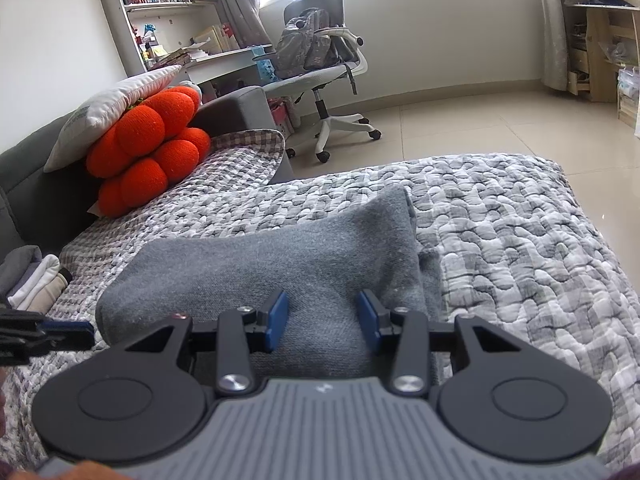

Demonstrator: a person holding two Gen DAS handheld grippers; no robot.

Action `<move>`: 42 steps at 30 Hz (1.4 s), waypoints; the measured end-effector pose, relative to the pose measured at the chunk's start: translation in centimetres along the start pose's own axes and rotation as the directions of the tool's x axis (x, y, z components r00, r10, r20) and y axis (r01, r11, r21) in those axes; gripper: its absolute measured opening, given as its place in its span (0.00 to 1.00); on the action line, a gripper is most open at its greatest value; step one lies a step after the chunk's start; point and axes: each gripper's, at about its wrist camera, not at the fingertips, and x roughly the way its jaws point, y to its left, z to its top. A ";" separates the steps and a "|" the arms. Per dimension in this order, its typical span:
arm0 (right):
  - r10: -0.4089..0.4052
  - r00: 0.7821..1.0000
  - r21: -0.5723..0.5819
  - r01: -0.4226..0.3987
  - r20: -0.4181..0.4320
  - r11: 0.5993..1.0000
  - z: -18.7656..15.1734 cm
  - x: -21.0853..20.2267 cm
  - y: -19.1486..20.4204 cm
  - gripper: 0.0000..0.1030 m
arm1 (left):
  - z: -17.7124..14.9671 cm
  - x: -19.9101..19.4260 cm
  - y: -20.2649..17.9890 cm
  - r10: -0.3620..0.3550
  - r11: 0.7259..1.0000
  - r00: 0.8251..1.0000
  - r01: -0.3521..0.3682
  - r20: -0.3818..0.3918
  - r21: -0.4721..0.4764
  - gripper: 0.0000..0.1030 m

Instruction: Fold clothes

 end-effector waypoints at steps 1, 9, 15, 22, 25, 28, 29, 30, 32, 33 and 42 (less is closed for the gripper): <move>0.000 1.000 -0.001 0.000 0.000 1.000 0.0 0.0 0.1 0.42 | 0.3 -0.3 -0.2 0.024 1.000 1.000 -0.024 0.014 -0.008 0.47; 0.000 1.000 0.007 0.000 0.006 1.000 0.1 -0.3 0.2 0.42 | 2.8 -1.5 -4.0 0.129 0.992 0.985 -0.128 0.115 -0.017 0.58; -0.025 1.000 0.009 0.024 0.006 1.000 -0.1 -0.9 -0.4 0.44 | 5.2 1.9 -6.7 0.123 0.989 0.988 -0.115 0.090 -0.091 0.62; -0.055 0.998 0.011 0.055 -0.002 0.998 -0.2 -1.5 -1.1 0.45 | 3.8 6.5 -7.1 0.172 0.981 0.984 -0.168 0.034 -0.094 0.61; -0.072 0.997 0.016 0.072 -0.002 0.997 -0.3 -1.6 -1.4 0.45 | 2.9 7.0 -5.9 0.189 0.977 0.982 -0.185 0.026 -0.110 0.60; -0.091 0.996 0.023 0.091 -0.001 0.996 -0.3 -1.7 -1.7 0.46 | 2.6 6.6 -5.4 0.187 0.976 0.981 -0.181 0.045 -0.118 0.60; -0.097 0.995 0.025 0.097 -0.001 0.995 -0.3 -1.7 -1.8 0.48 | 2.5 6.3 -5.4 0.196 0.975 0.979 -0.189 0.049 -0.117 0.60; -0.103 0.995 0.028 0.103 0.000 0.994 -0.3 -1.8 -1.9 0.49 | 2.3 6.0 -5.2 0.203 0.974 0.978 -0.195 0.057 -0.119 0.60; -0.116 0.993 0.032 0.116 0.000 0.993 -0.4 -1.8 -2.0 0.49 | 2.2 5.1 -4.7 0.212 0.971 0.974 -0.201 0.075 -0.132 0.60; -0.122 0.992 0.035 0.122 0.001 0.992 -0.4 -1.9 -2.1 0.49 | 2.3 4.6 -4.2 0.221 0.967 0.971 -0.206 0.087 -0.152 0.61; -0.082 0.989 0.048 0.076 0.119 0.996 0.3 -4.0 -2.5 0.49 | 2.4 2.3 -1.9 0.201 0.958 0.968 -0.163 0.148 -0.236 0.61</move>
